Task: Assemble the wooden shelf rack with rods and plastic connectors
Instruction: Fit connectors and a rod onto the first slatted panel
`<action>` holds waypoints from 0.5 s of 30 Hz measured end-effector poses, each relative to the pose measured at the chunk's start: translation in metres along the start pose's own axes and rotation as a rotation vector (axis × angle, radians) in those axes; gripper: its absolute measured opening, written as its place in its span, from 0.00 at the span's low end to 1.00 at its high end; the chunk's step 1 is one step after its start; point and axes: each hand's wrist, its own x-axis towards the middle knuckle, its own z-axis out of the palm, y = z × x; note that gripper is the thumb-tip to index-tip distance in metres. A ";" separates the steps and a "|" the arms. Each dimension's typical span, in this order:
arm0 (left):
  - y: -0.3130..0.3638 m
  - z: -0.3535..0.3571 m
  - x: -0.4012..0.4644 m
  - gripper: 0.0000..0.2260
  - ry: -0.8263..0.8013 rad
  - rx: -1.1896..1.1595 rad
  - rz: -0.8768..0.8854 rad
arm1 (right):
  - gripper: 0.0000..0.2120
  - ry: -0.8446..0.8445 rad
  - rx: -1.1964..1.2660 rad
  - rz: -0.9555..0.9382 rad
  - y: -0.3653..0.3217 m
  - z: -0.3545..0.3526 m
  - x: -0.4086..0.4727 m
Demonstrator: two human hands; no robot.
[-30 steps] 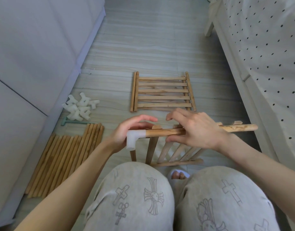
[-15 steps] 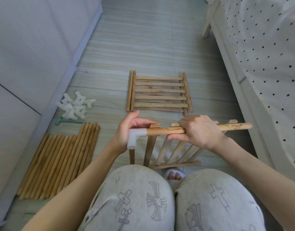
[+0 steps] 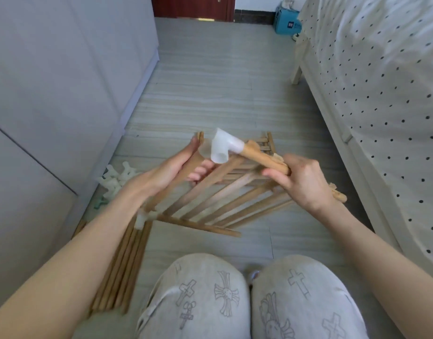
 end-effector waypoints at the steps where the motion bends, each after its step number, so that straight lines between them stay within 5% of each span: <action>1: 0.005 -0.006 -0.002 0.39 0.007 0.114 -0.056 | 0.24 0.040 0.064 0.060 0.000 0.000 0.002; 4: 0.011 -0.012 0.005 0.40 0.154 0.310 -0.167 | 0.19 -0.033 0.168 0.238 0.007 0.012 0.001; 11: -0.002 0.024 0.043 0.43 0.296 0.625 -0.271 | 0.11 -0.509 0.439 0.766 0.045 0.018 -0.035; 13: -0.001 0.040 0.054 0.41 0.292 0.725 -0.248 | 0.14 -0.429 0.695 0.889 0.052 0.005 -0.036; 15: -0.005 0.056 0.068 0.42 0.274 0.820 -0.241 | 0.17 -0.167 0.950 0.978 0.056 -0.010 -0.028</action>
